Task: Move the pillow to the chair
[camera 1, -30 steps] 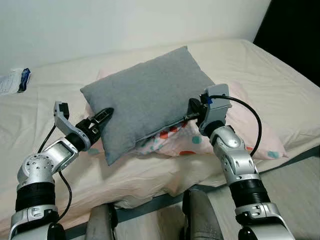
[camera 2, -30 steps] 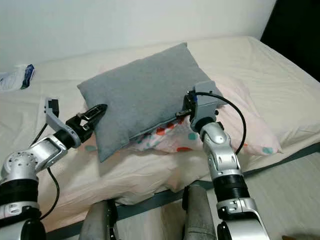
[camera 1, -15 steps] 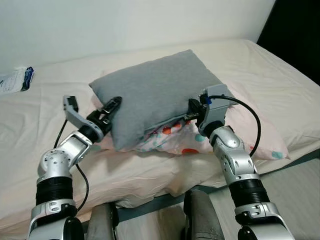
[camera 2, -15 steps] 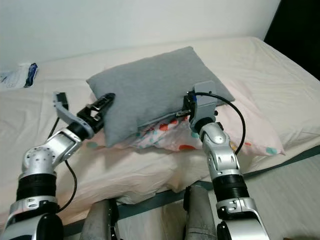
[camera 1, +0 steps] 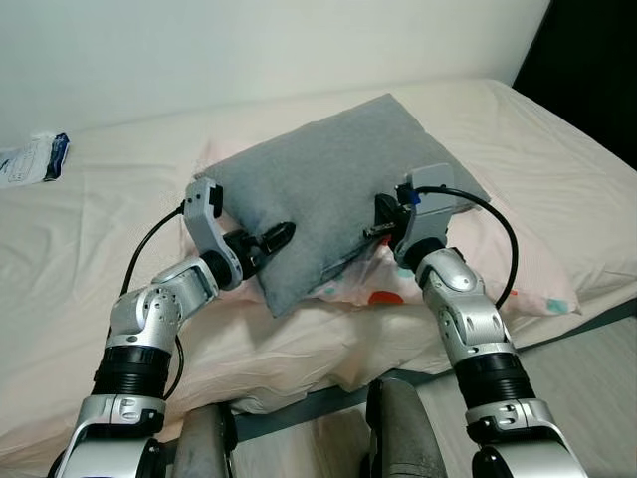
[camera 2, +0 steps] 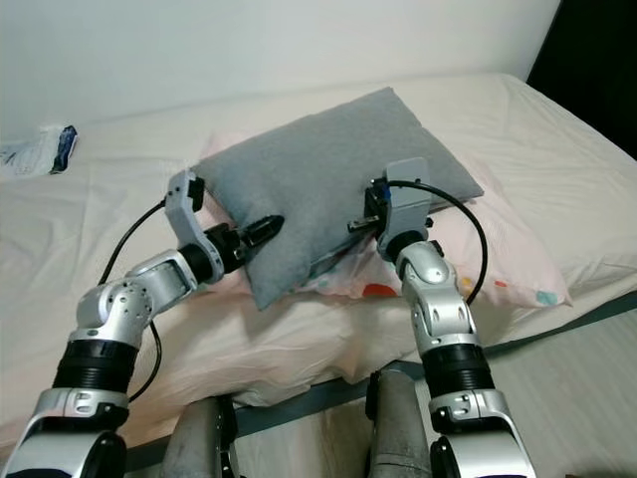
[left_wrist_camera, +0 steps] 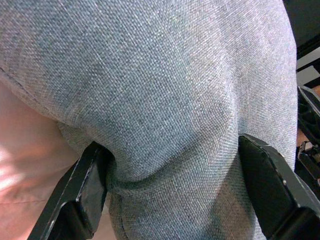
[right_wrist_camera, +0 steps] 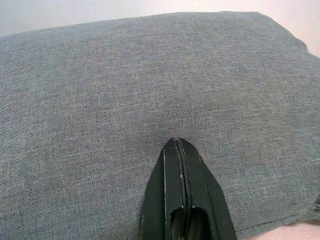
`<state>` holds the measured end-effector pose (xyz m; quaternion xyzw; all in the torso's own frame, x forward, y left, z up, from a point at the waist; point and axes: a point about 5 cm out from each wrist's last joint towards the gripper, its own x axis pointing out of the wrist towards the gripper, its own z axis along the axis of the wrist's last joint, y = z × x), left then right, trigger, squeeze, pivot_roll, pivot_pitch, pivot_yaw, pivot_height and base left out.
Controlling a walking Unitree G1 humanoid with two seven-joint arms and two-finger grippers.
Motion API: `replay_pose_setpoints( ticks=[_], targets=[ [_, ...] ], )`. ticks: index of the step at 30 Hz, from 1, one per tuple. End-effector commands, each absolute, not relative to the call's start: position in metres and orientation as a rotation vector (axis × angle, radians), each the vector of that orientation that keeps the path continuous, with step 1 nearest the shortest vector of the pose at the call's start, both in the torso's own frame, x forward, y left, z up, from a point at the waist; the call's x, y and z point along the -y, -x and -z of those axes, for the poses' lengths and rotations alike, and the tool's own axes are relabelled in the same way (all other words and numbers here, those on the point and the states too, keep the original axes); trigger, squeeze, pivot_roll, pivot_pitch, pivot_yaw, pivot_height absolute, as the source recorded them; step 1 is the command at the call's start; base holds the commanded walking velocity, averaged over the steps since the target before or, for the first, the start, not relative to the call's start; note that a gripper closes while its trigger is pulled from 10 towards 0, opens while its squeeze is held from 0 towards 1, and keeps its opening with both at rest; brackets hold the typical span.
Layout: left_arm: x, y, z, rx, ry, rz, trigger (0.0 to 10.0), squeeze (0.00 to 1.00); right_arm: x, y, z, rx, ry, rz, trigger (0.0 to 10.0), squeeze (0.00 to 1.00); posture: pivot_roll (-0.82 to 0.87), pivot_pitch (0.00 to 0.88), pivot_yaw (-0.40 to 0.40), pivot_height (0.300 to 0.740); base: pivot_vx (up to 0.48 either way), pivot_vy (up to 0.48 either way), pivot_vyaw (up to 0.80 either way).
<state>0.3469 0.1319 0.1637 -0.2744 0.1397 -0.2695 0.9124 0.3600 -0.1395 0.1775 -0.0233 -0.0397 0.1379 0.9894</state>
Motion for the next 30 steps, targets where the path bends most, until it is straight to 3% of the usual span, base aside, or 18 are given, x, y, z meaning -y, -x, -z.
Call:
replay_pose_setpoints(
  ticks=[1, 3, 4, 21, 30],
  targets=[
    [-0.124, -0.348, -0.166, -0.301, 0.59, 0.579, 7.3, 0.0, 0.136, -0.361, -0.176, 0.078, 0.048, -0.285, 10.0, 0.0, 0.0, 0.117, -0.016, 0.572, 0.0, 0.0, 0.0],
    [-0.123, -0.349, -0.167, -0.3, 0.628, 0.575, 7.3, 0.0, 0.136, -0.361, -0.177, 0.079, 0.048, -0.285, 10.0, 0.0, 0.0, 0.117, -0.016, 0.572, 0.0, 0.0, 0.0],
    [-0.121, -0.35, -0.169, -0.29, 0.687, 0.569, 0.0, 0.0, 0.136, -0.361, -0.177, 0.08, 0.049, -0.284, 10.0, 0.0, 0.0, 0.114, -0.015, 0.572, 0.0, 0.0, 0.0],
    [-0.122, -0.346, -0.167, -0.28, 0.745, 0.577, 0.0, 0.0, 0.137, -0.361, -0.186, 0.125, 0.034, -0.276, 10.0, 0.0, 0.0, 0.095, -0.013, 0.572, 0.0, 0.0, 0.0],
    [-0.159, -0.334, -0.175, -0.268, 0.686, 0.682, 0.0, 0.0, 0.169, -0.369, -0.208, 0.206, -0.012, -0.14, 10.0, 0.0, -0.01, 0.094, -0.012, 0.572, 0.0, 0.0, 0.0]
  ],
)
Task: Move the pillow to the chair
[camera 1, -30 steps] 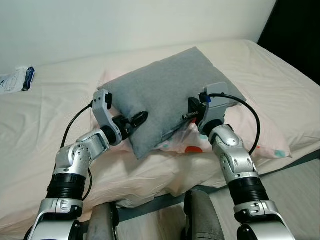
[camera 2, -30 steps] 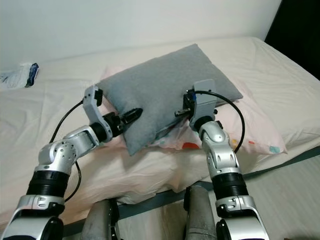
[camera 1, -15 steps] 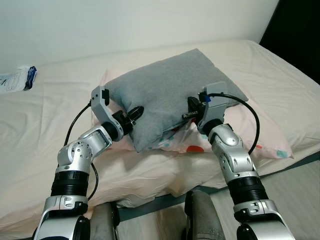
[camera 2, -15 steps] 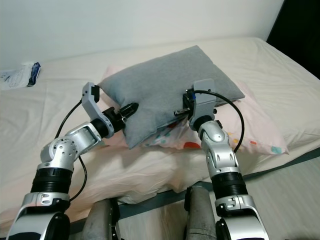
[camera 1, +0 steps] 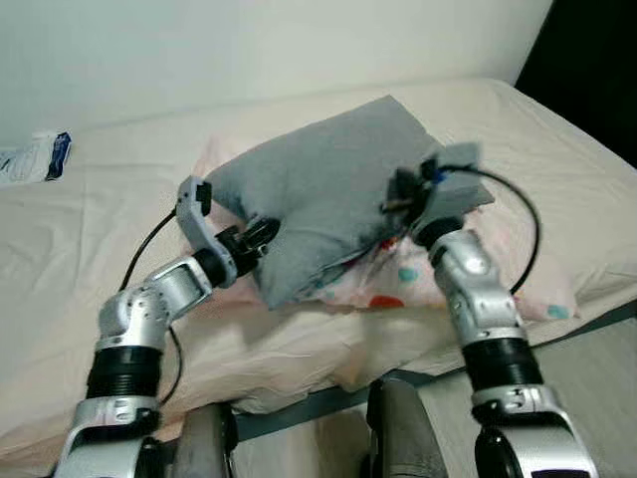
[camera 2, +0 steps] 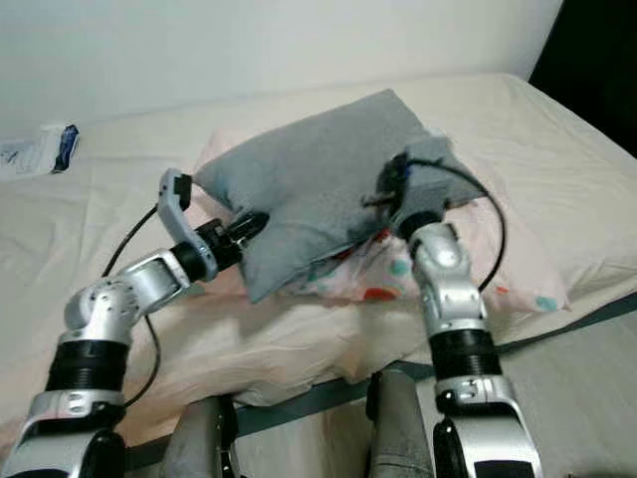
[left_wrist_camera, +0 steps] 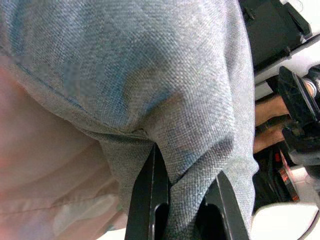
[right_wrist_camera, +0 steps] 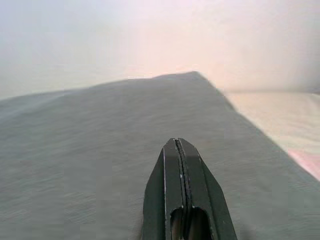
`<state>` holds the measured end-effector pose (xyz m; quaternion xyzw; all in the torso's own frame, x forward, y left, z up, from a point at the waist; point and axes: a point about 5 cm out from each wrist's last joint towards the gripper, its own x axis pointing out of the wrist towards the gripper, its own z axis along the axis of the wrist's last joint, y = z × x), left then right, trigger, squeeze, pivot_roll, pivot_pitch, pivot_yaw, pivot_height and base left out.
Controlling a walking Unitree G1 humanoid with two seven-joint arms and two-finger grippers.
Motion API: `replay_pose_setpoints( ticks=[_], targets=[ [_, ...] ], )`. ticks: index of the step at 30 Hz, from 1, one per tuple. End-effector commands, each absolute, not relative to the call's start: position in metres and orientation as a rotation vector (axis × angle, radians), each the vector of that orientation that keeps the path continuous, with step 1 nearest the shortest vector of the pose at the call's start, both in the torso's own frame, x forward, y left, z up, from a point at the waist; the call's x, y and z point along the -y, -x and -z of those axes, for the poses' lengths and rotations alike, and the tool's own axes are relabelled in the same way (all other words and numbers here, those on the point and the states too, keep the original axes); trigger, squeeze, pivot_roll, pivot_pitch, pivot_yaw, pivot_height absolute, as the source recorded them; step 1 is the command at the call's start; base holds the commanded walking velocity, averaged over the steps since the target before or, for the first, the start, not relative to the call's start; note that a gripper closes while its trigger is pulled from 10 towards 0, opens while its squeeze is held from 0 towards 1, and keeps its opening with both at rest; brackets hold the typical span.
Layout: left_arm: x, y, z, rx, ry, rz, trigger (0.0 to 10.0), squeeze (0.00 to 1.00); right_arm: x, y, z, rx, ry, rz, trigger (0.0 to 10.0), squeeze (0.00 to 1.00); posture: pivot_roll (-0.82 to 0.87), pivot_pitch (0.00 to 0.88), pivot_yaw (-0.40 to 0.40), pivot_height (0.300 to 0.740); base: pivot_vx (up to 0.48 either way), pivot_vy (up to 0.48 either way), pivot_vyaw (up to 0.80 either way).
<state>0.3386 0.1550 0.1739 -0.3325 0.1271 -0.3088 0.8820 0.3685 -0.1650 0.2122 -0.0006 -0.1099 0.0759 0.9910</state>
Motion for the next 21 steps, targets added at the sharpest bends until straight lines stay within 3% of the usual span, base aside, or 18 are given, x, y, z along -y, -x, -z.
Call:
replay_pose_setpoints(
  ticks=[1, 4, 5, 8, 14, 18, 19, 20, 21],
  targets=[
    [-0.177, -0.329, -0.178, -0.266, 0.632, 0.708, 0.0, 0.0, 0.176, -0.371, -0.21, 0.204, -0.008, -0.121, 10.0, 0.0, 0.0, 0.098, -0.013, 0.572, 0.0, 0.0, 0.0],
    [-0.195, -0.319, -0.183, -0.264, 0.56, 0.765, 0.0, 0.0, 0.182, -0.373, -0.212, 0.202, -0.002, -0.107, 10.0, 0.0, -0.01, 0.102, -0.015, 0.572, 0.0, 0.0, 0.0],
    [-0.221, -0.298, -0.19, -0.301, 0.426, 0.88, 0.0, 0.0, 0.189, -0.376, -0.214, 0.187, 0.017, -0.097, 10.0, 0.0, 0.0, 0.107, -0.023, 0.572, 0.0, 0.0, 0.0],
    [-0.234, -0.283, -0.193, -0.342, 0.355, 0.949, 0.0, 0.0, 0.192, -0.378, -0.213, 0.164, 0.036, -0.092, 10.0, 0.0, 0.01, 0.107, -0.026, 0.572, 0.0, 0.0, 0.0],
    [-0.243, -0.27, -0.198, -0.366, 0.333, 1.024, 0.0, 0.0, 0.195, -0.38, -0.212, 0.162, 0.027, -0.079, 10.0, 0.0, 0.01, 0.111, -0.032, 0.572, 0.0, 0.0, 0.0],
    [-0.233, -0.264, -0.193, -0.368, 0.339, 1.099, 0.0, 0.0, 0.196, -0.381, -0.209, 0.155, -0.057, -0.062, 10.0, 0.0, 0.01, 0.115, -0.029, 0.572, 0.0, 0.0, 0.0],
    [-0.228, -0.266, -0.189, -0.361, 0.334, 1.102, 0.0, 0.0, 0.195, -0.382, -0.206, 0.144, -0.102, -0.062, 10.0, 0.57, 0.0, 0.117, -0.028, 0.572, 0.0, 0.0, 0.0],
    [-0.223, -0.268, -0.186, -0.354, 0.334, 1.097, 0.0, 0.0, 0.195, -0.382, -0.203, 0.128, -0.147, -0.071, 10.0, 1.0, 0.0, 0.116, -0.027, 0.572, 0.0, 0.0, 0.0],
    [-0.223, -0.268, -0.186, -0.354, 0.334, 1.097, 0.0, 0.0, 0.195, -0.382, -0.203, 0.128, -0.147, -0.071, 10.0, 1.0, 0.0, 0.116, -0.027, 0.572, 0.0, 0.0, 0.0]
  ],
)
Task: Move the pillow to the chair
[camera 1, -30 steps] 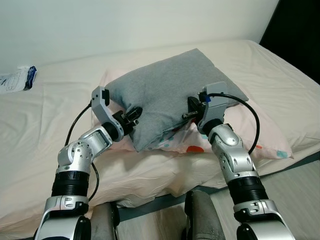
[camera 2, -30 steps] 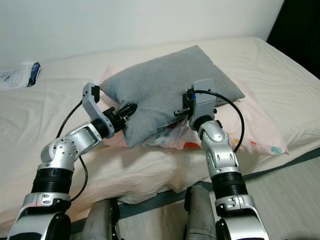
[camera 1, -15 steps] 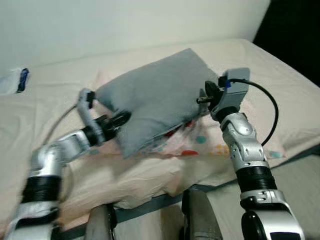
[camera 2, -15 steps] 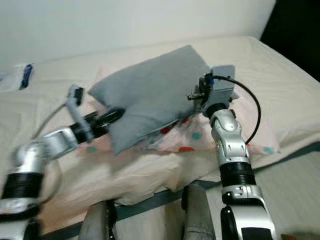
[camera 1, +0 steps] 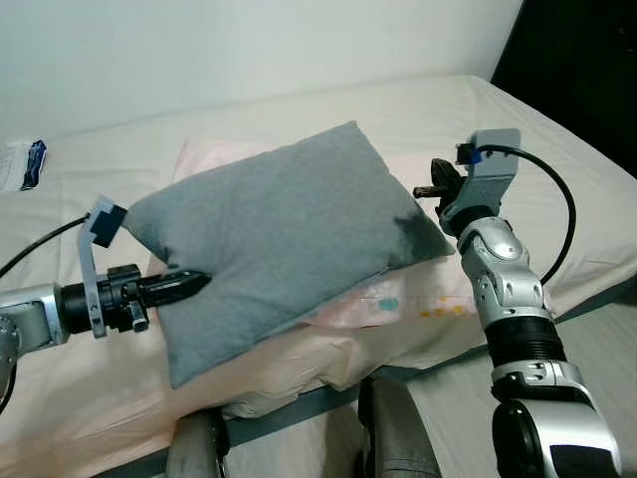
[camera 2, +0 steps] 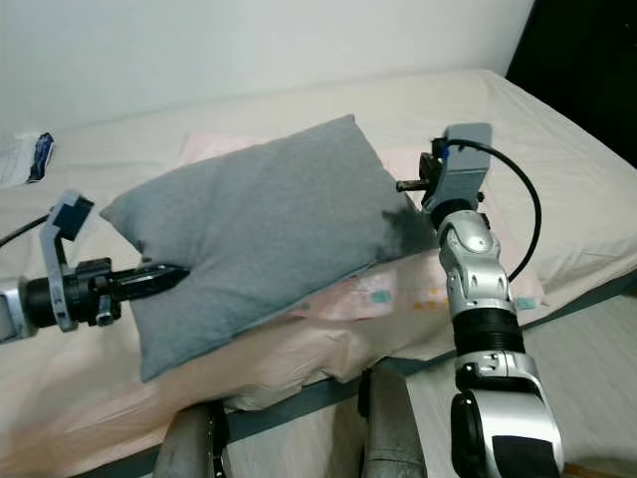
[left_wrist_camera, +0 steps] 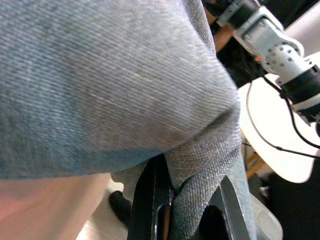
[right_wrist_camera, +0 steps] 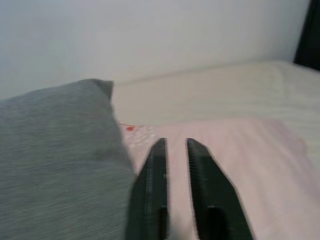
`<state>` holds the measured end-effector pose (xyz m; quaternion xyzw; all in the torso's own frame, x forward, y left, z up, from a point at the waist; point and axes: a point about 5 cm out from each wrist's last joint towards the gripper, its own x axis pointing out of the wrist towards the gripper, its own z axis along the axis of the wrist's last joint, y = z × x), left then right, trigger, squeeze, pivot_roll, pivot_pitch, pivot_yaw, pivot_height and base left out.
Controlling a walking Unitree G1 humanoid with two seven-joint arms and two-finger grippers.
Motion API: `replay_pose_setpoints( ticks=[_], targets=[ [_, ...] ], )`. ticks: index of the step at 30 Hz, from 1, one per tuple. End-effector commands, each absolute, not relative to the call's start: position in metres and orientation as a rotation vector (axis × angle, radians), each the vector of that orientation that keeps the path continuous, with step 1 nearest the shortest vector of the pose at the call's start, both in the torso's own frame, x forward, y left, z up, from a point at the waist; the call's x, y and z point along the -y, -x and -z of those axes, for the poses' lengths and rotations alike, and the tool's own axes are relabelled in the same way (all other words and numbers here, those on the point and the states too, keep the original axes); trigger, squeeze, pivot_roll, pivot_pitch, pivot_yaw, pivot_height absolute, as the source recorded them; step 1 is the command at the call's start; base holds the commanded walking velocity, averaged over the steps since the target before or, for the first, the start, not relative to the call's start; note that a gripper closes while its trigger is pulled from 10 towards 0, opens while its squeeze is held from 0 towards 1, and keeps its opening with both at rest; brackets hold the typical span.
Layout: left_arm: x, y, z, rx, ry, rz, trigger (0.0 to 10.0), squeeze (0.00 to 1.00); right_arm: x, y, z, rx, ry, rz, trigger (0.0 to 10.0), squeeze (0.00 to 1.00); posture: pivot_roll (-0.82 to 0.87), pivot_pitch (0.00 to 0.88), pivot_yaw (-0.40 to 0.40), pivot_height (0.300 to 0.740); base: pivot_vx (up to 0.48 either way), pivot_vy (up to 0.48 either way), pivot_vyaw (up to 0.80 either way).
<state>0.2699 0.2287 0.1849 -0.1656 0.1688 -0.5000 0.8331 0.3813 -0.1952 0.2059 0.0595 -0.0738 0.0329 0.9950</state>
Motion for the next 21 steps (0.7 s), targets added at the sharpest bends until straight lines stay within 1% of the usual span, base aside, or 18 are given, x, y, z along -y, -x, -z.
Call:
replay_pose_setpoints(
  ticks=[1, 3, 7, 9, 12, 13, 14, 15, 17, 18, 19, 21],
  targets=[
    [-0.217, -0.269, -0.182, -0.349, 0.347, 1.105, 0.0, 0.0, 0.193, -0.383, -0.198, 0.105, -0.173, -0.084, 10.0, 1.0, 0.0, 0.117, -0.025, 0.572, 0.0, 0.0, 0.0],
    [-0.207, -0.272, -0.177, -0.348, 0.36, 1.13, 0.0, 0.0, 0.189, -0.384, -0.189, 0.061, -0.199, -0.123, 10.0, 1.0, -0.01, 0.118, -0.023, 0.572, 0.0, 0.0, 0.0],
    [-0.203, -0.272, -0.175, -0.35, 0.361, 1.143, 0.0, 0.0, 0.189, -0.385, -0.185, 0.043, -0.215, -0.132, 10.0, 1.0, -0.01, 0.118, -0.023, 0.572, 0.0, 0.0, 0.0],
    [-0.197, -0.274, -0.173, -0.347, 0.358, 1.156, 0.0, 0.0, 0.195, -0.388, -0.183, 0.027, -0.244, -0.131, 10.0, 1.0, -0.01, 0.12, -0.024, 0.572, 0.0, 0.0, 0.0],
    [-0.194, -0.275, -0.174, -0.339, 0.356, 1.16, 0.0, 0.0, 0.202, -0.39, -0.188, 0.045, -0.298, -0.133, 10.0, 1.0, -0.01, 0.12, -0.023, 0.572, 0.0, 0.0, 0.0],
    [-0.194, -0.275, -0.174, -0.333, 0.356, 1.159, 0.0, 0.0, 0.208, -0.392, -0.192, 0.052, -0.319, -0.111, 10.0, 1.0, -0.01, 0.121, -0.023, 0.572, 0.0, 0.0, 0.0],
    [-0.194, -0.275, -0.174, -0.328, 0.355, 1.158, 0.0, 0.0, 0.216, -0.393, -0.191, 0.031, -0.299, -0.057, 10.0, 1.0, 0.0, 0.121, -0.025, 0.572, 0.0, 0.0, 0.0],
    [-0.194, -0.275, -0.174, -0.328, 0.355, 1.158, 0.0, 0.0, 0.216, -0.393, -0.191, 0.031, -0.299, -0.057, 10.0, 1.0, 0.0, 0.121, -0.025, 0.572, 0.0, 0.0, 0.0],
    [-0.194, -0.275, -0.175, -0.325, 0.353, 1.155, 0.0, 0.0, 0.229, -0.394, -0.189, -0.007, -0.262, 0.039, 10.0, 1.0, 0.0, 0.121, -0.028, 0.572, 0.0, 0.0, 0.0],
    [-0.194, -0.275, -0.175, -0.325, 0.353, 1.155, 0.0, 0.0, 0.229, -0.394, -0.189, -0.007, -0.262, 0.039, 10.0, 1.0, 0.0, 0.121, -0.028, 0.572, 0.0, 0.0, 0.0],
    [-0.194, -0.275, -0.174, -0.327, 0.351, 1.151, 0.0, 0.0, 0.24, -0.393, -0.186, -0.029, -0.257, 0.122, 10.0, 1.0, 0.0, 0.121, -0.028, 0.572, 0.0, 0.0, 0.0],
    [-0.194, -0.275, -0.174, -0.327, 0.351, 1.151, 0.0, 0.0, 0.24, -0.393, -0.186, -0.029, -0.257, 0.122, 10.0, 1.0, 0.0, 0.121, -0.028, 0.572, 0.0, 0.0, 0.0]
  ],
)
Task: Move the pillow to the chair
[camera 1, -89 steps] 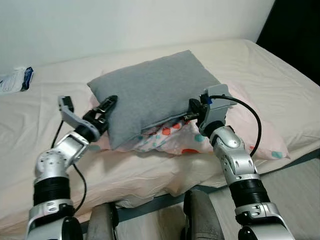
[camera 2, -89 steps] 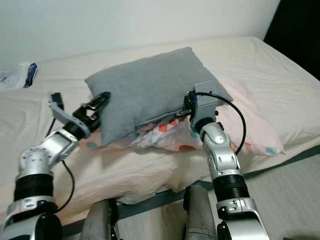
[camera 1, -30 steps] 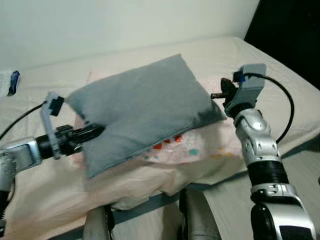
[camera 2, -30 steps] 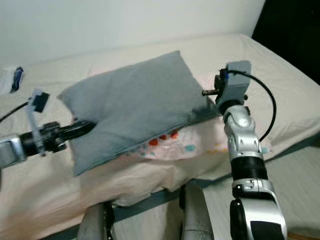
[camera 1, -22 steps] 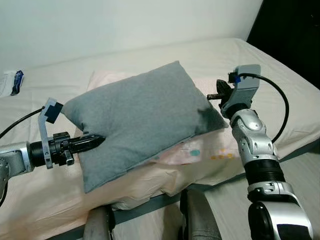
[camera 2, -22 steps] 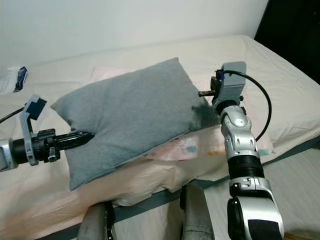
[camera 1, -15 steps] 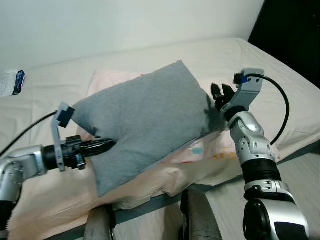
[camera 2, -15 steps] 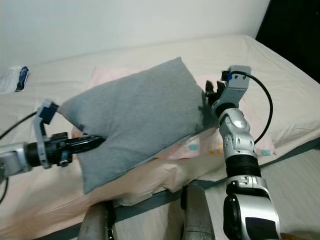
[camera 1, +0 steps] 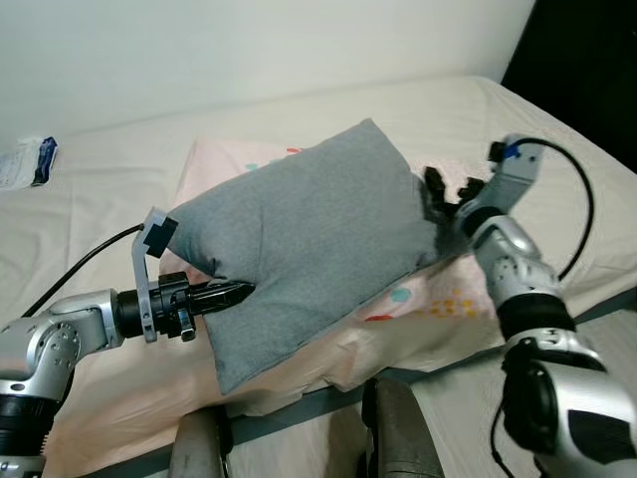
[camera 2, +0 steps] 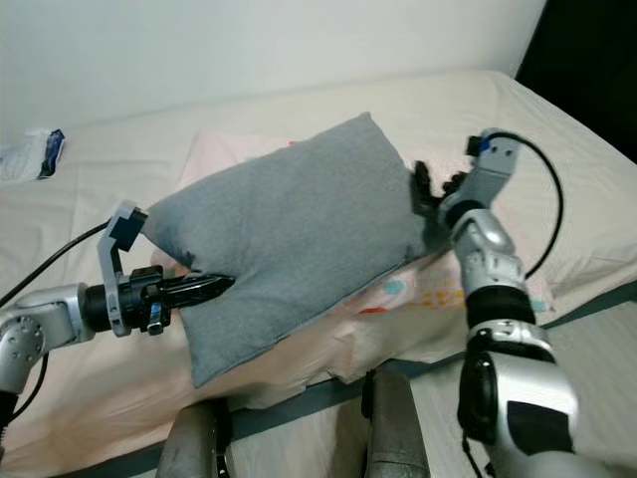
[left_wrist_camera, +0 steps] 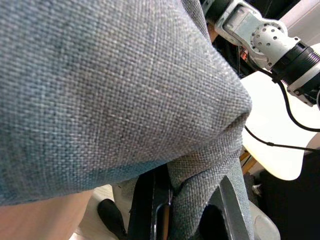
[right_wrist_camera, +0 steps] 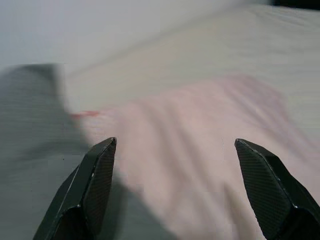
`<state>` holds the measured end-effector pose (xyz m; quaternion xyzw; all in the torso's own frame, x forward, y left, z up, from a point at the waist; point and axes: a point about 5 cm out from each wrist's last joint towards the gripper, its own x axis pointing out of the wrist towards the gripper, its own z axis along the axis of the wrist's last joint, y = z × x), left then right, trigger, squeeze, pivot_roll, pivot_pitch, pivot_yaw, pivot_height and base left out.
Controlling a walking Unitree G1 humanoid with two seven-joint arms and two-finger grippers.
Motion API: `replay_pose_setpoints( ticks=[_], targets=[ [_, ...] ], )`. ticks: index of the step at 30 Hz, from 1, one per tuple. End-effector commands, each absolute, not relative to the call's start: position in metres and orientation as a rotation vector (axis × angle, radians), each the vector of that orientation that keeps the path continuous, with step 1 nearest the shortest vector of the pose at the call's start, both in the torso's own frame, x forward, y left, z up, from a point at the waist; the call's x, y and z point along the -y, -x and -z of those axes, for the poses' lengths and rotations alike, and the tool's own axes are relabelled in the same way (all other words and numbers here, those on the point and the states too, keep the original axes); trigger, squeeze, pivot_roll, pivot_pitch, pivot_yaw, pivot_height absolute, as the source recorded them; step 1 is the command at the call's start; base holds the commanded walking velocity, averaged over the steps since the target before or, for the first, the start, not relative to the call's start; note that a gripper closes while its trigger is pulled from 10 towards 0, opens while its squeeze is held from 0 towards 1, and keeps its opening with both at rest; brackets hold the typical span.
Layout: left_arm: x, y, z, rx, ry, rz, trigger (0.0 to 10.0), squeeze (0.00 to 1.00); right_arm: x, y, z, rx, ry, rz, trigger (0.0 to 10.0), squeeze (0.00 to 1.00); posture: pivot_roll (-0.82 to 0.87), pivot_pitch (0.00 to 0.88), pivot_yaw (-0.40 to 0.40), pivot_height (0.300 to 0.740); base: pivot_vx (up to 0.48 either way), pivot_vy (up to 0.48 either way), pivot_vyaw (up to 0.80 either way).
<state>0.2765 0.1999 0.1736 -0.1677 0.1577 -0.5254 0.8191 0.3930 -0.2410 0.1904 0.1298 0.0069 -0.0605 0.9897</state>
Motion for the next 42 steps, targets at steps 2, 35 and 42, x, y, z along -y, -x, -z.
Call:
replay_pose_setpoints(
  ticks=[2, 35, 42],
  targets=[
    [-0.195, -0.275, -0.173, -0.33, 0.347, 1.146, 0.0, 0.0, 0.254, -0.389, -0.179, -0.067, -0.306, 0.232, 10.0, 1.0, 0.0, 0.123, -0.022, 0.572, 0.0, 0.0, 0.0],
    [-0.192, -0.276, -0.171, -0.338, 0.285, 1.137, 0.0, 0.0, 0.12, -0.355, -0.132, -0.461, -0.201, -0.798, 10.0, 0.0, 0.01, 0.117, -0.02, 0.572, 0.0, 0.0, 0.0],
    [-0.194, -0.276, -0.173, -0.331, 0.284, 1.134, 0.0, 0.0, 0.107, -0.349, -0.151, -0.382, -0.183, -0.908, 10.0, 0.0, 0.01, 0.11, -0.021, 0.572, 0.0, 0.0, 0.0]
  ],
)
